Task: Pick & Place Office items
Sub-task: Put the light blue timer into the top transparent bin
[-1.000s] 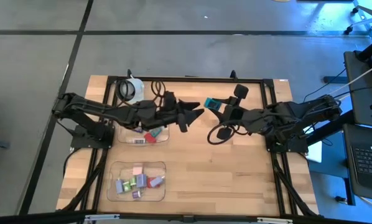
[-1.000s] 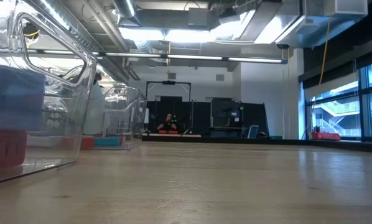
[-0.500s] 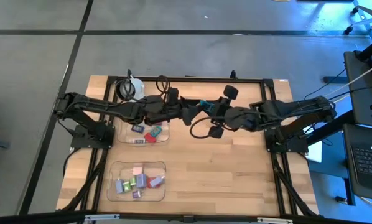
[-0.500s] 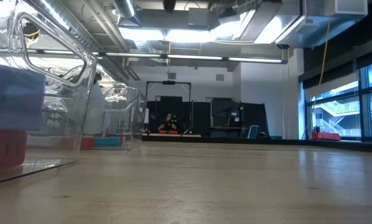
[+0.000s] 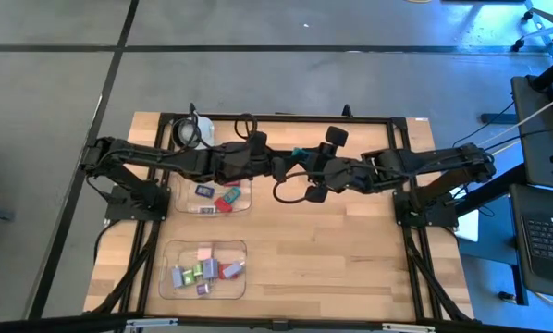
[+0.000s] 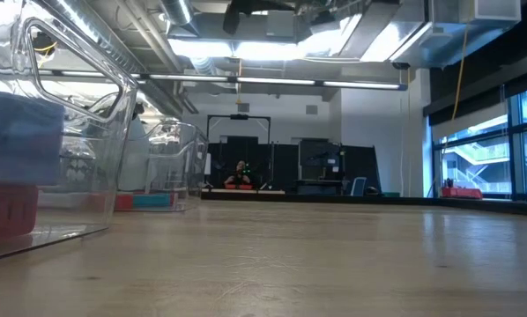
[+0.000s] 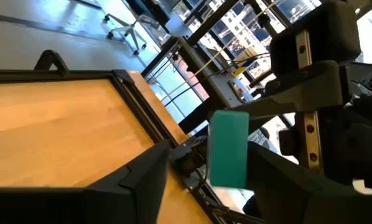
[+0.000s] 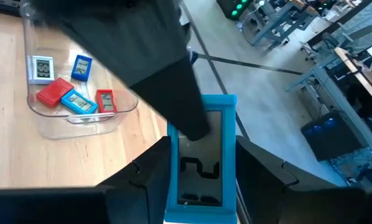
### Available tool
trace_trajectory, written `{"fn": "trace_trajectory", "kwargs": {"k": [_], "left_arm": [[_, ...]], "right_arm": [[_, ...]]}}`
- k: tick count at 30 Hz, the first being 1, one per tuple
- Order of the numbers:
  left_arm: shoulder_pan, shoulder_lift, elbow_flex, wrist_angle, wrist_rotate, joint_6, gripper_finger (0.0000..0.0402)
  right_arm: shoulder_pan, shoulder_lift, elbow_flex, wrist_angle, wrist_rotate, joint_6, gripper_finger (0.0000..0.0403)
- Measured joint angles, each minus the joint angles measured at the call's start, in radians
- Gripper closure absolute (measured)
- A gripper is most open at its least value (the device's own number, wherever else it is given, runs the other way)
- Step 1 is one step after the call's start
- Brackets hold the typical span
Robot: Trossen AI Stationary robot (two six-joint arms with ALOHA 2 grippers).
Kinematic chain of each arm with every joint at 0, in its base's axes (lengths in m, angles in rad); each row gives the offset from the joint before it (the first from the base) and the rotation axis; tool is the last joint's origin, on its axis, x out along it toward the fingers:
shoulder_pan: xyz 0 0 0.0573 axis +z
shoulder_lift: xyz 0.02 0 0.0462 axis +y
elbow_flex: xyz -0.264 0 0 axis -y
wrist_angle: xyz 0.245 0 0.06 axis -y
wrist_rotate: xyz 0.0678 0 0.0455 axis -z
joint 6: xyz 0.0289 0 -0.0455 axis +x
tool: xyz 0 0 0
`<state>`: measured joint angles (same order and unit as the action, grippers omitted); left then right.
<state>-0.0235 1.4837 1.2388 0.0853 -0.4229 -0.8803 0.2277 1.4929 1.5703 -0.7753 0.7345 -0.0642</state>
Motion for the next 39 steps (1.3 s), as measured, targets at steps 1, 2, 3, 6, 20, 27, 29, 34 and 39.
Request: {"fn": "trace_trajectory", "kwargs": {"k": [1, 2, 3, 6, 20, 27, 29, 34, 39], "left_arm": [[0.0, 0.0, 0.0, 0.0, 0.0, 0.0, 0.0203], [0.001, 0.0, 0.0, 0.0, -0.001, 0.0, 0.0214], [0.001, 0.0, 0.0, 0.0, -0.001, 0.001, 0.0226], [0.005, 0.0, 0.0, 0.0, 0.001, 0.011, 0.0258], [0.006, 0.0, 0.0, 0.001, -0.001, 0.074, 0.034], [0.006, 0.0, 0.0, 0.001, -0.005, 0.075, 0.0337], [0.006, 0.0, 0.0, -0.002, -0.005, 0.075, 0.0337], [0.006, -0.001, 0.0, -0.001, -0.003, 0.075, 0.0337], [0.006, -0.001, 0.0, -0.001, -0.003, 0.09, 0.0337]], "right_arm": [[-0.002, 0.0, 0.0, 0.0, -0.009, -0.002, 0.0242], [-0.004, 0.0, 0.0, 0.0, -0.022, -0.004, 0.0242], [-0.006, 0.0, 0.0, -0.001, -0.031, -0.004, 0.0242], [-0.013, 0.0, 0.0, -0.001, -0.045, -0.004, 0.0243], [-0.037, 0.001, 0.0, 0.0, -0.047, -0.003, 0.0228], [-0.046, 0.001, 0.0, -0.001, -0.053, -0.006, 0.022], [-0.053, 0.001, 0.0, -0.004, -0.076, -0.013, 0.0211], [-0.058, 0.001, 0.0, -0.007, -0.128, -0.024, 0.0171], [-0.057, -0.006, 0.0, -0.009, -0.137, -0.021, 0.0122]]}}
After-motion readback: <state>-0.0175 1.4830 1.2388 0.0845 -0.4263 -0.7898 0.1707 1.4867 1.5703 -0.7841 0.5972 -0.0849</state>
